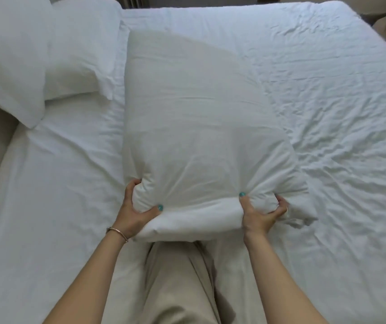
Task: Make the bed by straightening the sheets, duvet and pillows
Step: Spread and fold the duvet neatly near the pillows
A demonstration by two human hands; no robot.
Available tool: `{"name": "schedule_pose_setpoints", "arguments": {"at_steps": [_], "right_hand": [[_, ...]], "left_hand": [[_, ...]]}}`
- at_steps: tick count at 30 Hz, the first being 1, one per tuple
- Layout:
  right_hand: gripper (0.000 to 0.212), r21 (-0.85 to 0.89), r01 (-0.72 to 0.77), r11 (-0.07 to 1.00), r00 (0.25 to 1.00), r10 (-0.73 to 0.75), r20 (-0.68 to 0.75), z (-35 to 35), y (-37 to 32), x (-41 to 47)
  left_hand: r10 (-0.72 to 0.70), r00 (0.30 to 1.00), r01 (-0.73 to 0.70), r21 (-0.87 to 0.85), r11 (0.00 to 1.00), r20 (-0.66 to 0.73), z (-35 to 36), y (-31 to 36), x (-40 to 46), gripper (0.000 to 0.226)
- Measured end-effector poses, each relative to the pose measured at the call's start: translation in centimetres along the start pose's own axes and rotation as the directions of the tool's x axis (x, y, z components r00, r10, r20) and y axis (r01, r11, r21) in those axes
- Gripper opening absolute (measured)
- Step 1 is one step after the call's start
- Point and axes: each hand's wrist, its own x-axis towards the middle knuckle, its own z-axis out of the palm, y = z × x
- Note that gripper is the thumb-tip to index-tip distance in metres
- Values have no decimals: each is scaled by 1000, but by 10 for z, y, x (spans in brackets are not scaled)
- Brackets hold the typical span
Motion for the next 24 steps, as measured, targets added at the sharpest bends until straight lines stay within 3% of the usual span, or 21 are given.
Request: {"name": "schedule_pose_setpoints", "arguments": {"at_steps": [4, 10, 24], "right_hand": [[86, -18, -33, 999, 998, 34, 54, -49, 1, 10], [91, -67, -66, 996, 991, 73, 114, -61, 32, 28], [88, 27, 88, 996, 993, -90, 75, -52, 25, 11]], "left_hand": [[-18, 999, 18, 0, 1000, -49, 32, 1, -46, 80], [-22, 994, 24, 16, 1000, -108, 58, -24, -47, 79], [108, 989, -108, 1, 994, -104, 38, -35, -41, 81]]}}
